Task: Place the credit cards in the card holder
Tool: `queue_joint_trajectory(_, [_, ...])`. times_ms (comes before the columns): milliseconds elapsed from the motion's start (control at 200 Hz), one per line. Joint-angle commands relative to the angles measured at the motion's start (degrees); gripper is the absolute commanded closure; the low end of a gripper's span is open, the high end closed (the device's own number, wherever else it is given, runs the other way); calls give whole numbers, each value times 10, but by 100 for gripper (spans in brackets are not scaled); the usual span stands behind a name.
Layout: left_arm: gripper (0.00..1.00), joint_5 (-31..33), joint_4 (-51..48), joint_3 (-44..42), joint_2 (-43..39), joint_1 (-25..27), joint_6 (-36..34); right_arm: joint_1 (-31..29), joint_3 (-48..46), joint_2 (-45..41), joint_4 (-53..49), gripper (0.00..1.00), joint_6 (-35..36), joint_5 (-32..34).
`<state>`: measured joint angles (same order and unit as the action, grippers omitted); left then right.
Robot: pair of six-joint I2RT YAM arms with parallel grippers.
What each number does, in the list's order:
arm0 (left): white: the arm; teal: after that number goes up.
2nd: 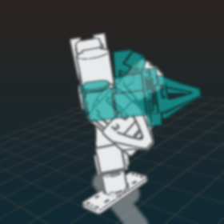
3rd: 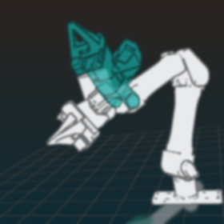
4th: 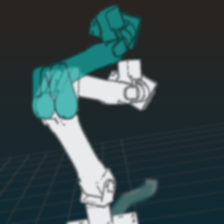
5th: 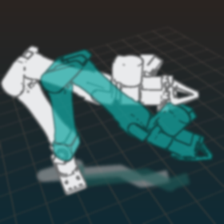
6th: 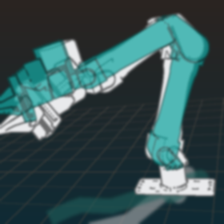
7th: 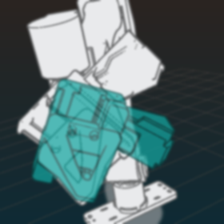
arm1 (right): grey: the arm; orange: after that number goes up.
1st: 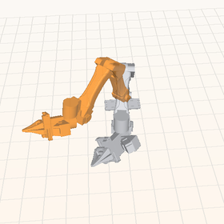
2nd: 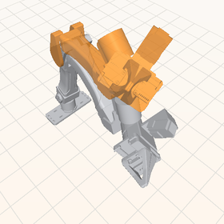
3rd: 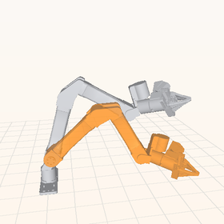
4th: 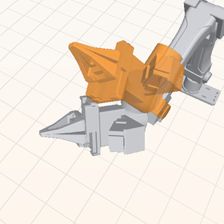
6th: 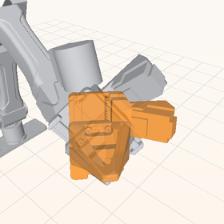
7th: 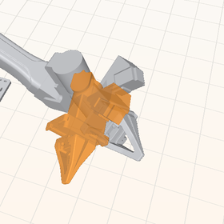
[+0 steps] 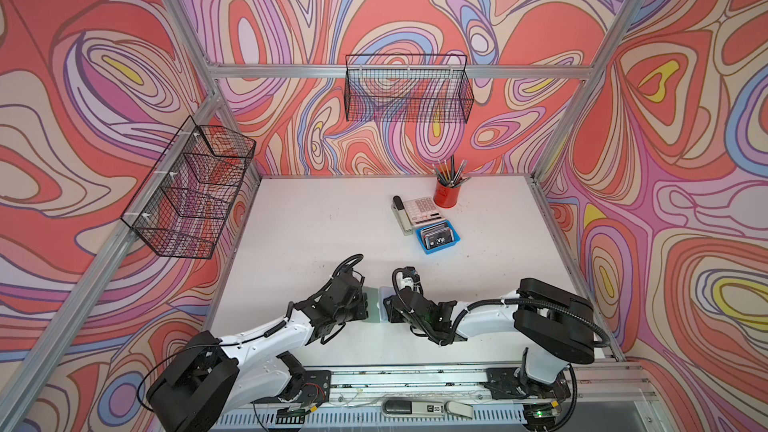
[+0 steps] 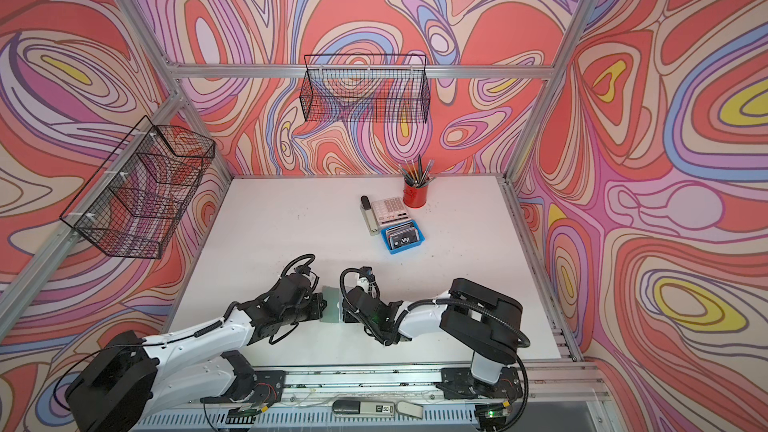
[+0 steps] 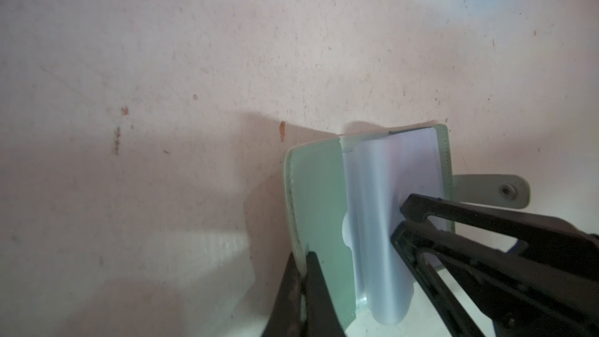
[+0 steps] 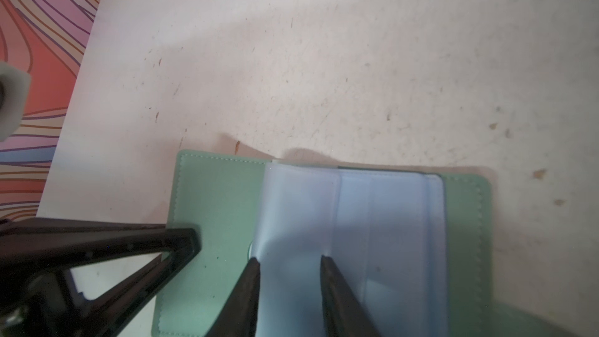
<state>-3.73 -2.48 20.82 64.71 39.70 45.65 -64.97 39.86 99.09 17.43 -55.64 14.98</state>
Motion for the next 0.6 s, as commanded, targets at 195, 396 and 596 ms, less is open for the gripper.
queue_joint_trajectory(195, [100,26,5,-19,4,-2,-5,-4,-9,12,62,65,-19,-48])
queue_joint_trajectory(396, [100,25,9,-21,4,-2,-6,-4,-4,15,74,64,-22,-52])
queue_joint_trajectory(596, [96,38,2,-23,-1,-3,-1,-4,-3,37,75,64,-29,-47])
